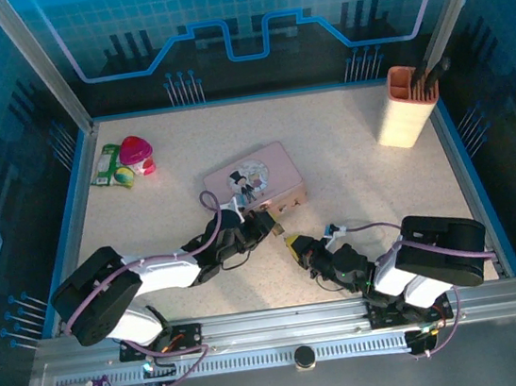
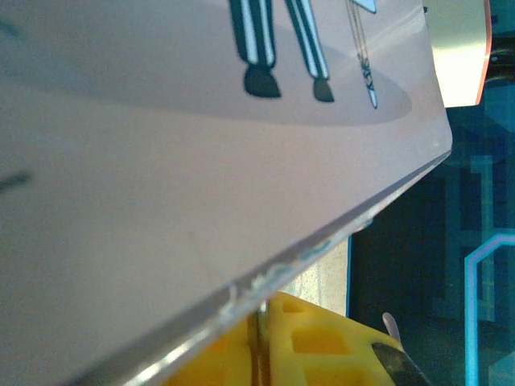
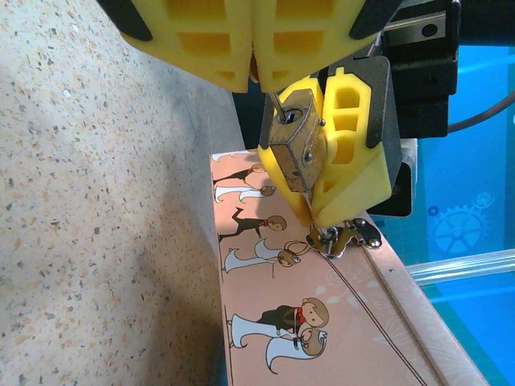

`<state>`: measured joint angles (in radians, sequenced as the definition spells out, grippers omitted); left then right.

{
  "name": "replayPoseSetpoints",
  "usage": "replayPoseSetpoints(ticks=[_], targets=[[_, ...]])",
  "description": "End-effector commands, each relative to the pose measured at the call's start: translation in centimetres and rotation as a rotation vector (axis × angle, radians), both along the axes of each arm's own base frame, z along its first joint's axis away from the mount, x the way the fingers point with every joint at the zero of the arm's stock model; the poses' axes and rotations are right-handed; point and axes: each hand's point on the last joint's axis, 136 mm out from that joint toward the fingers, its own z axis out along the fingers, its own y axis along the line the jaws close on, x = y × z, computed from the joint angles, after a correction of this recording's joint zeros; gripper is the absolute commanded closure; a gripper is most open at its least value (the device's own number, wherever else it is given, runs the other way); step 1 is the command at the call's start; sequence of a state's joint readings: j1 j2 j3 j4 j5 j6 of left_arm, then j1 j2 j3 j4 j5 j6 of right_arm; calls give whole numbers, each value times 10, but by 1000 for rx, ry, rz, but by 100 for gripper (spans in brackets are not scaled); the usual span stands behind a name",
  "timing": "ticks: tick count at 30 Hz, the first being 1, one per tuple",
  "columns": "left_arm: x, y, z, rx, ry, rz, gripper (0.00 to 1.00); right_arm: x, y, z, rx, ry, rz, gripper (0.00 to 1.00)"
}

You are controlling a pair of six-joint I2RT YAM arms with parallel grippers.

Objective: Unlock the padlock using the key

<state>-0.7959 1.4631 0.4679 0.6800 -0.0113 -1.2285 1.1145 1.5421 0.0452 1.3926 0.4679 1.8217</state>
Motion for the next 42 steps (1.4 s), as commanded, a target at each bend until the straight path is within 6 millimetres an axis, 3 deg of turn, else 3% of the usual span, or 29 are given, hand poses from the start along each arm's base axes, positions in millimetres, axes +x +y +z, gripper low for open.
replayPoseSetpoints(ticks=[1,42], targets=[[6,-6,44,-105,-99,4,100,2,3,9,27,-22,-20,100],[1,-17,32,-88,-63,-39,100,3,1,10,35,-21,-45,100]])
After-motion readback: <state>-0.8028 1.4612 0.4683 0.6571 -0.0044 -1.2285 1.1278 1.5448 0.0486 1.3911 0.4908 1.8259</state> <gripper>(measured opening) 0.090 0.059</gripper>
